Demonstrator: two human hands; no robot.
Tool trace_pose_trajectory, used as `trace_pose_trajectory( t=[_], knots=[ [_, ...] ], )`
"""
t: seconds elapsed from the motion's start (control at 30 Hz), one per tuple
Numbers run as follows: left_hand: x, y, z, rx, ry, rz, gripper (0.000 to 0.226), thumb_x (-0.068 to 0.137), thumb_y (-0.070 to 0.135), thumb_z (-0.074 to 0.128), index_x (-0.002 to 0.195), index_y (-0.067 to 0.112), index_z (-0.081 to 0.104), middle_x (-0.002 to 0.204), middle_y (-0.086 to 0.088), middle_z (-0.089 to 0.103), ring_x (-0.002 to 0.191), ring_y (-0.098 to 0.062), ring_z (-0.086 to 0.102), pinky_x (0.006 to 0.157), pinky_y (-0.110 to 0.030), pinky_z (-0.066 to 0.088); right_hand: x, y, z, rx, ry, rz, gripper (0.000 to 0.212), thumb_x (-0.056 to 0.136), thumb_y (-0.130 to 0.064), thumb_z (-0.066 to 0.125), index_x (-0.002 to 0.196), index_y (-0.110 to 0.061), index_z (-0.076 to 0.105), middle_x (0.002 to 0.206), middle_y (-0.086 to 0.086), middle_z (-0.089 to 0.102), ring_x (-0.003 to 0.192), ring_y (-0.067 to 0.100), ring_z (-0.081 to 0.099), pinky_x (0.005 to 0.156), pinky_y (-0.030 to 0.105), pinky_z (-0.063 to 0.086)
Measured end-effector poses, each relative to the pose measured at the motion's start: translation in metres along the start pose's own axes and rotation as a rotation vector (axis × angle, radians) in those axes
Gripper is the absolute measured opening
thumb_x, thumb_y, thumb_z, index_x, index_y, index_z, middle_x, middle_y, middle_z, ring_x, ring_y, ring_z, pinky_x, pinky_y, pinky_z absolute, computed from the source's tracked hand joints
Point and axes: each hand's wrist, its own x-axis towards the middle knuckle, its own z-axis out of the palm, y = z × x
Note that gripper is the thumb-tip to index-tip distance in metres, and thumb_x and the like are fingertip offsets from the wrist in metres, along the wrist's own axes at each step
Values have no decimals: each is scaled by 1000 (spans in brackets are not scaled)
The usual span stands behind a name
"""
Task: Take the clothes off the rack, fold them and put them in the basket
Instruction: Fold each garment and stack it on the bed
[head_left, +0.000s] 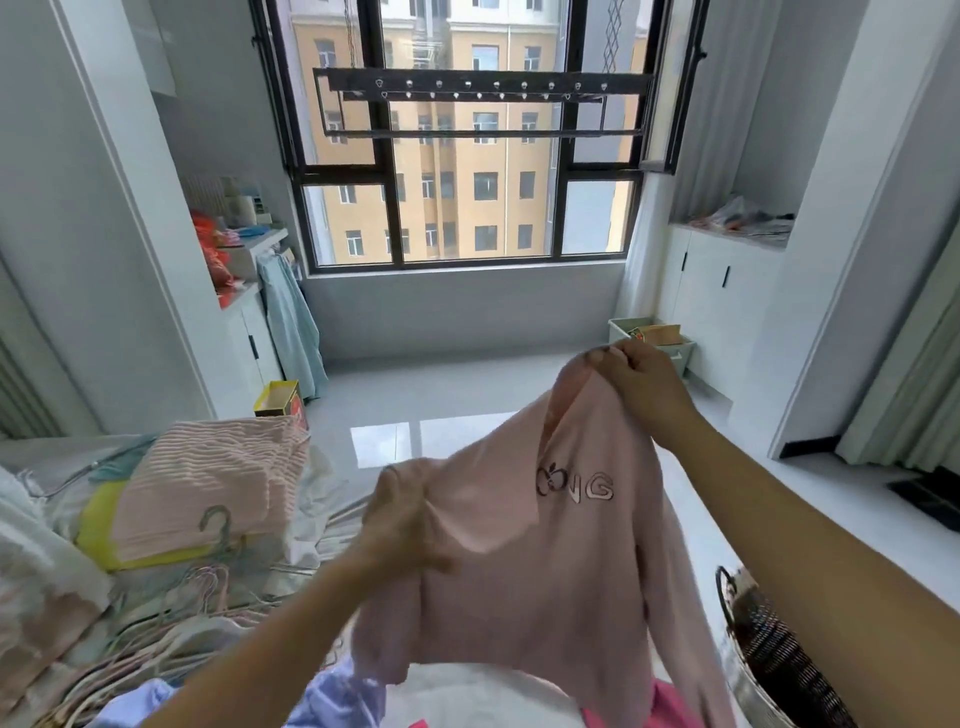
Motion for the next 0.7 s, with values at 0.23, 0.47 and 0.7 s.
trace_pose_trajectory(
  t=[0.23, 0.47, 0.7],
  knots=[
    [8, 21, 59, -137, 219, 211, 29, 71, 31, 53, 87, 22, 77, 92, -13, 68, 80, -33, 60, 75, -34, 47, 4, -15, -33, 14, -120, -92, 14, 90, -22, 59, 77, -22, 64, 76, -11, 59, 72, 2, 53, 66, 17, 40],
    [-9, 85, 87, -462, 27, 37, 130, 39, 64, 78, 141, 11, 16, 142, -7, 14, 134, -21, 18, 104, -25, 31, 3, -22, -51, 66, -224, -143, 20, 90, -21, 61, 70, -23, 62, 69, -11, 58, 56, -12, 50, 58, 8, 38],
    [-4, 158, 126, -592, 210, -92, 47, 84, 10, 57, 123, 10, 30, 112, 2, 33, 97, -21, 48, 77, -31, 43, 8, -27, -64, 50, -202, -165, 22, 91, -23, 59, 87, -3, 65, 73, -3, 57, 65, 4, 50, 58, 12, 39]
  ],
)
